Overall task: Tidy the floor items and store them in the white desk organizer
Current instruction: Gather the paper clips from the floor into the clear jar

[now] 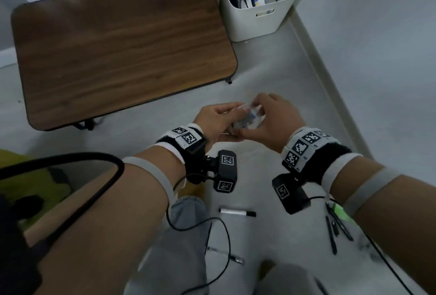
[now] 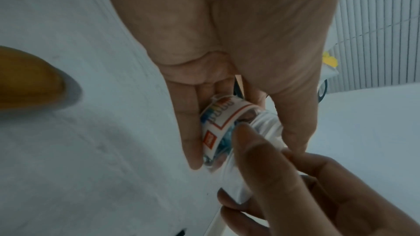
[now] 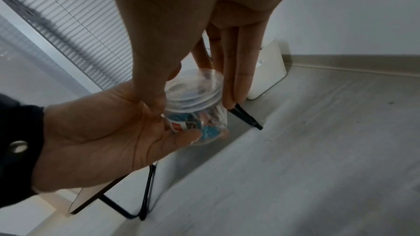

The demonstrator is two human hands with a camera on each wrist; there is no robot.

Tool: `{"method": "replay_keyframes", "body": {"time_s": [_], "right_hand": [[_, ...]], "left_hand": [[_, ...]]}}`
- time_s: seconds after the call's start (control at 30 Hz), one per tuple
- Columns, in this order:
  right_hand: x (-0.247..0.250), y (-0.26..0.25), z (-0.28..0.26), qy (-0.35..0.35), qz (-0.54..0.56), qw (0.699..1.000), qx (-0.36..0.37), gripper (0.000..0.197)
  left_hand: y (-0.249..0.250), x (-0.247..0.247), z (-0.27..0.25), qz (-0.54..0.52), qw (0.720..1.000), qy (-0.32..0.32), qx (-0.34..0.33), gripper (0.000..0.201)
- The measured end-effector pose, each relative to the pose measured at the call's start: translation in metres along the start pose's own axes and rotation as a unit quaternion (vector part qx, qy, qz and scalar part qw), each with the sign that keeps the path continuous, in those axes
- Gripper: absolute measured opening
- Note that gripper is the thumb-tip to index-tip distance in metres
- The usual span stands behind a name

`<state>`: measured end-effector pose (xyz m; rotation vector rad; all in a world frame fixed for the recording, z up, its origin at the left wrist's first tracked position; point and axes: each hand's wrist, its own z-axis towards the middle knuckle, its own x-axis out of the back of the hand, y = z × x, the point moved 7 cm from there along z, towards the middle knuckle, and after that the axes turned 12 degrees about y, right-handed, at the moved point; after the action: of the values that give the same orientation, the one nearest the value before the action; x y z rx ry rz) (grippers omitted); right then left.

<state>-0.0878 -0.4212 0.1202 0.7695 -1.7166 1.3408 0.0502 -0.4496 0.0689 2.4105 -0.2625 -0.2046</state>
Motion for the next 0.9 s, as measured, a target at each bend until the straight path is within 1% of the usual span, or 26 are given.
{"method": "replay_keyframes", "body": {"time_s": [0.07,0.13,0.2,0.27,0.33,0.43,0.53,0.63,0.7,0.77,0.83,0.9], "right_hand": [[0.016,-0.016,-0.013,-0.014,0.0,1.0,-0.017,0.064],[0.03,-0.024,-0.025,-0.02,0.024,0.999,-0.031,0.064],[0.04,-0.021,-0.037,-0.045,0.072,0.995,-0.055,0.069],[0.046,-0.011,-0.049,-0.085,0.112,0.986,-0.091,0.076],[0.055,0.012,-0.066,-0.121,0.104,0.979,-0.131,0.076],[0.074,0.063,-0.097,-0.134,0.076,0.969,-0.192,0.067],[0.108,0.114,-0.142,-0.185,0.03,0.956,-0.225,0.064],[0.144,0.137,-0.179,-0.238,-0.022,0.944,-0.227,0.058],[0.164,0.141,-0.192,-0.254,-0.043,0.941,-0.22,0.054],[0.176,0.138,-0.197,-0.255,-0.046,0.944,-0.204,0.048],[0.183,0.126,-0.2,-0.24,-0.039,0.953,-0.179,0.041],[0.184,0.118,-0.201,-0.226,-0.041,0.959,-0.163,0.033]], "left_hand": [[0.008,0.003,-0.024,0.0,1.0,0.005,0.014,0.034],[0.013,0.002,-0.046,-0.011,1.0,0.009,0.022,0.036],[0.016,-0.004,-0.066,-0.021,0.999,0.011,0.038,0.039],[0.017,-0.01,-0.081,-0.03,0.998,0.017,0.049,0.04],[0.015,-0.02,-0.096,-0.042,0.997,0.037,0.055,0.042],[0.011,-0.036,-0.119,-0.054,0.995,0.062,0.055,0.049],[0.006,-0.059,-0.161,-0.07,0.992,0.09,0.045,0.047],[0.002,-0.072,-0.211,-0.099,0.987,0.117,0.042,0.04],[-0.002,-0.073,-0.242,-0.114,0.983,0.137,0.038,0.036],[-0.01,-0.067,-0.269,-0.121,0.979,0.157,0.041,0.035],[-0.024,-0.054,-0.296,-0.128,0.973,0.188,0.048,0.036],[-0.037,-0.041,-0.315,-0.135,0.965,0.215,0.062,0.031]]}}
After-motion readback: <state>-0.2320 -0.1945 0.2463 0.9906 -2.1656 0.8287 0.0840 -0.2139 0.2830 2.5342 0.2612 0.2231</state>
